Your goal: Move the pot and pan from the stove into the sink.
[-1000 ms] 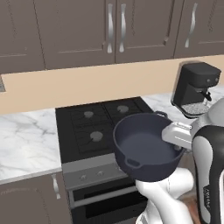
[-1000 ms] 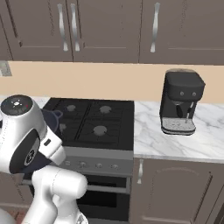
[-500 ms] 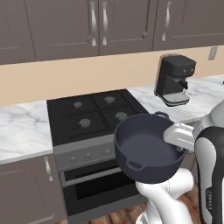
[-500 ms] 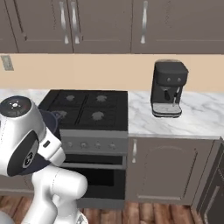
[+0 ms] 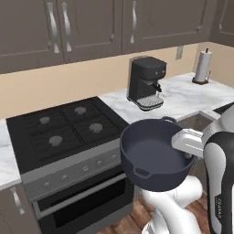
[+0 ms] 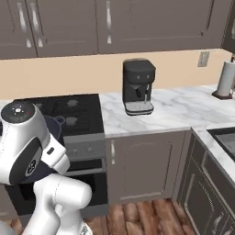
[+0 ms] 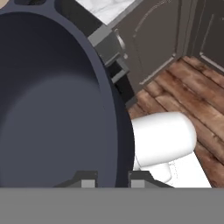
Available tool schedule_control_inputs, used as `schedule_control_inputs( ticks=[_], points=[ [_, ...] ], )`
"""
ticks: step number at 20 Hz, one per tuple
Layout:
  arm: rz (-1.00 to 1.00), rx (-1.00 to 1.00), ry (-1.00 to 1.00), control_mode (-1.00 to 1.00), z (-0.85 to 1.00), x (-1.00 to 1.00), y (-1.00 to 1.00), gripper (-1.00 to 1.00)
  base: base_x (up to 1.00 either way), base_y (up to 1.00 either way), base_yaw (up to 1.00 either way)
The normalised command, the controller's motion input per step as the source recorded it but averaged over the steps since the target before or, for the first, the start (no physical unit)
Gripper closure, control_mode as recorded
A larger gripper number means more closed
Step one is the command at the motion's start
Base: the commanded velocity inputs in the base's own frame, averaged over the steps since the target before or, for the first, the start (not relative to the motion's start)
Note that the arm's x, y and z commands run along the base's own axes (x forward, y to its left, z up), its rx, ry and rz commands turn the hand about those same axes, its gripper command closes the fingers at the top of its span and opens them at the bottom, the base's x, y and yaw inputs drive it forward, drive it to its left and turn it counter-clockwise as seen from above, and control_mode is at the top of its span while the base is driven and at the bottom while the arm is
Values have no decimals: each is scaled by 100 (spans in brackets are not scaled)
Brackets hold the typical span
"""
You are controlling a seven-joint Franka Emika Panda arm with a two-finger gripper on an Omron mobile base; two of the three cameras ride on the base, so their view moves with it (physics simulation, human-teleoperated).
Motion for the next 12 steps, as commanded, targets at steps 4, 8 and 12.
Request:
schedule_control_inputs(
  ticks=[4,8,12],
  points=[
    [0,0,0,100,0,0,0,100,1,-33,-41],
    [0,0,0,100,0,0,0,100,2,-31,-42],
    [0,0,0,100,0,0,0,100,3,-29,-43]
  ],
)
